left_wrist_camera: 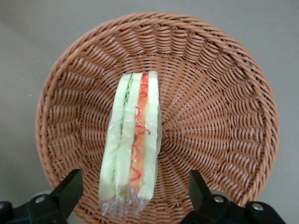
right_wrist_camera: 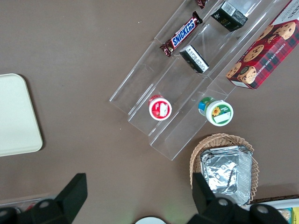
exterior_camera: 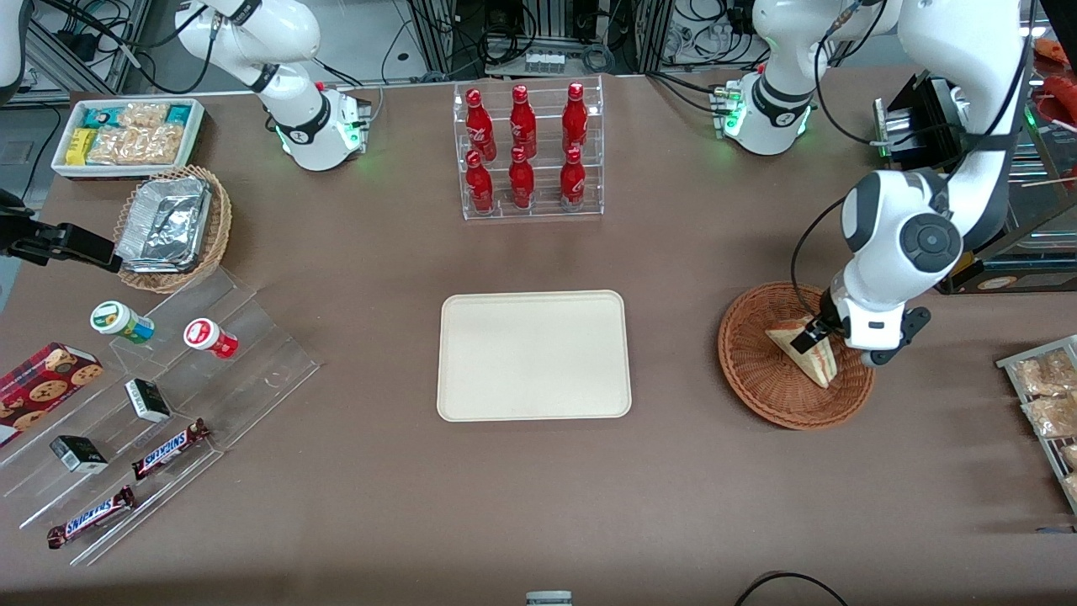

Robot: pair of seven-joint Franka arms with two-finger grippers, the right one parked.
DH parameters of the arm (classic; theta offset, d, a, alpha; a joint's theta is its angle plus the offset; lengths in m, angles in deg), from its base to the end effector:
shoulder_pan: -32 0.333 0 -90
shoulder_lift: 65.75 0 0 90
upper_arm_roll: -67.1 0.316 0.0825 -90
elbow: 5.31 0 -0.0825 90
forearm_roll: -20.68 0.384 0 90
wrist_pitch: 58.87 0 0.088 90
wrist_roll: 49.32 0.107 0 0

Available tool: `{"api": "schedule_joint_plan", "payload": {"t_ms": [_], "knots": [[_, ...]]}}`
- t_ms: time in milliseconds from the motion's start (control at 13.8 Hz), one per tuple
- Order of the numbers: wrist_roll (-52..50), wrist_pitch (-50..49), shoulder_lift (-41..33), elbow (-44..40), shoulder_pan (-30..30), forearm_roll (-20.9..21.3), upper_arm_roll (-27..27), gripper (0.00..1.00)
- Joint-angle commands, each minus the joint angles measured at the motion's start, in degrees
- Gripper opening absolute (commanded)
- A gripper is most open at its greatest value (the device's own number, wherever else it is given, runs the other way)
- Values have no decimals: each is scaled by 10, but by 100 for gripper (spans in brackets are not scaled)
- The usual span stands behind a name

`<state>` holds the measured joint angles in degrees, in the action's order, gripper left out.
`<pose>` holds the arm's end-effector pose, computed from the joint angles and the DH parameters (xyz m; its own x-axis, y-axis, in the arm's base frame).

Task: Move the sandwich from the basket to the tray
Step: 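Close the left gripper on the wrapped sandwich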

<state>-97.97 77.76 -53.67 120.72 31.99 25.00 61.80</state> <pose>0.5476 -0.0500 0.2852 0.7631 0.6462 0.0066 0.6459 -0.7624 -0.0395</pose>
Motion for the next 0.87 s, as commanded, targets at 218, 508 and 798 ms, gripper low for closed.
{"api": "schedule_joint_plan", "payload": {"t_ms": [218, 508, 798], "knots": [[-17, 23, 24, -2, -4, 8, 1, 96], [-18, 19, 26, 9, -4, 9, 1, 21], [-15, 16, 28, 12, -18, 15, 1, 0]]}}
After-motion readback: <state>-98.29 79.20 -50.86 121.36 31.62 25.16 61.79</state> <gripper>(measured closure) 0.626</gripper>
